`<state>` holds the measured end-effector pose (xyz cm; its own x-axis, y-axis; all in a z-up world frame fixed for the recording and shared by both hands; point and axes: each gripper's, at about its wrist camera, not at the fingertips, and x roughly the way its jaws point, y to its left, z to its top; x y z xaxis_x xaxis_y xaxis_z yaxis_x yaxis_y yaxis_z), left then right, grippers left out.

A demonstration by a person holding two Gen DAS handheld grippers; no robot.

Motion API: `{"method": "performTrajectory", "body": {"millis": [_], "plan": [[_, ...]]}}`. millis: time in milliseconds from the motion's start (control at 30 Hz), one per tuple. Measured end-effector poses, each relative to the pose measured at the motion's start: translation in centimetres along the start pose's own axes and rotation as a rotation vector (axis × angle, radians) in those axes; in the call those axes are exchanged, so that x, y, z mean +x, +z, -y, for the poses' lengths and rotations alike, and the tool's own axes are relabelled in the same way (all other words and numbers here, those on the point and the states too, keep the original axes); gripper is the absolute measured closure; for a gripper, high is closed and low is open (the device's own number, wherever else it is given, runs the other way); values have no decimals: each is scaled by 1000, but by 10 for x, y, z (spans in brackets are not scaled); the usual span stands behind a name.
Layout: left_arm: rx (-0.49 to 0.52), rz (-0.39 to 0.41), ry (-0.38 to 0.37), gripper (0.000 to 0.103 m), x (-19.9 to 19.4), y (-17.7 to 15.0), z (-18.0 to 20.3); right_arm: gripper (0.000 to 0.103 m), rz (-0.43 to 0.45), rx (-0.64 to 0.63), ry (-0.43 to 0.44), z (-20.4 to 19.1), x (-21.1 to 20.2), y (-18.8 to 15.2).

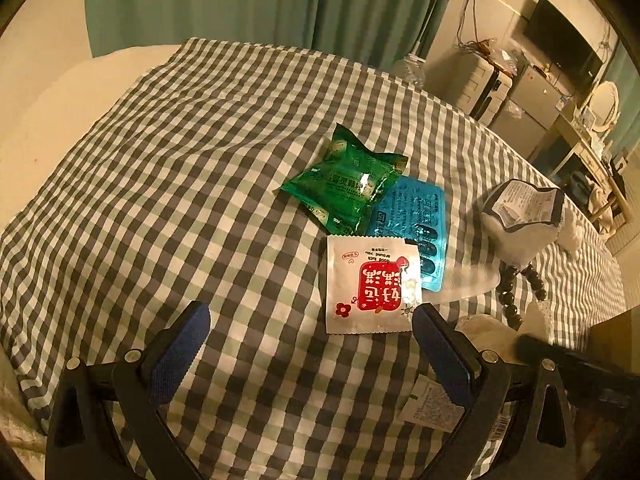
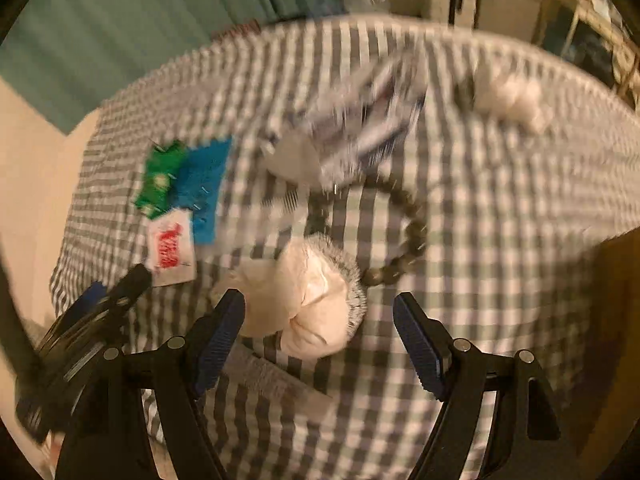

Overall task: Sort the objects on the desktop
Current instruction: 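Move both open tools back over the remaining items on the bedspread, then grasp the red-white snack sachet with left tool while right tool grasps white lace cloth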

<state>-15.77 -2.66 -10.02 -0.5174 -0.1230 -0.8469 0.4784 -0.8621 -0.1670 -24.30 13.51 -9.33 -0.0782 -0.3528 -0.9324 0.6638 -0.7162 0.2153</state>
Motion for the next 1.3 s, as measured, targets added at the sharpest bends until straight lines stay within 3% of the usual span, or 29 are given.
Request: {"method": "performTrajectory", "body": {"millis": [33,67,133,200,333,567,667,700,733,767,867,1033,1200,1300], "plan": [[0,-2,0,0,0,-1,0,31,-25,18,26,1,9,0],[2,-10,-3,0,3,-1,0,51,-39,22,34,2,14,-1],[6,-21,-11,0,8,-1,3,73,-53,-10,13,2,17,-6],[7,-9,-18,0,11,1,3,79,-25,-9,12,5,12,-8],[3,21,-90,0,19,5,7,80,24,34,-60,17,3,-12],[70,35,-102,0,33,8,21,80,19,45,-58,22,1,-20],[103,55,-155,2,31,8,28,79,17,29,-72,16,4,-21],[121,56,-161,13,30,8,31,79,17,25,-77,15,5,-21],[130,44,-149,35,33,8,32,79,16,22,-78,14,5,-19],[145,22,-111,39,37,7,34,79,13,20,-79,13,8,-18],[127,25,-117,57,34,8,29,79,13,18,-79,12,10,-17],[89,70,-124,65,18,8,20,79,15,19,-74,8,12,-17],[97,202,-85,65,-33,2,18,80,48,10,-62,8,-8,-25],[91,235,-75,65,-69,-4,21,80,75,-11,-12,4,-35,-25]]}}
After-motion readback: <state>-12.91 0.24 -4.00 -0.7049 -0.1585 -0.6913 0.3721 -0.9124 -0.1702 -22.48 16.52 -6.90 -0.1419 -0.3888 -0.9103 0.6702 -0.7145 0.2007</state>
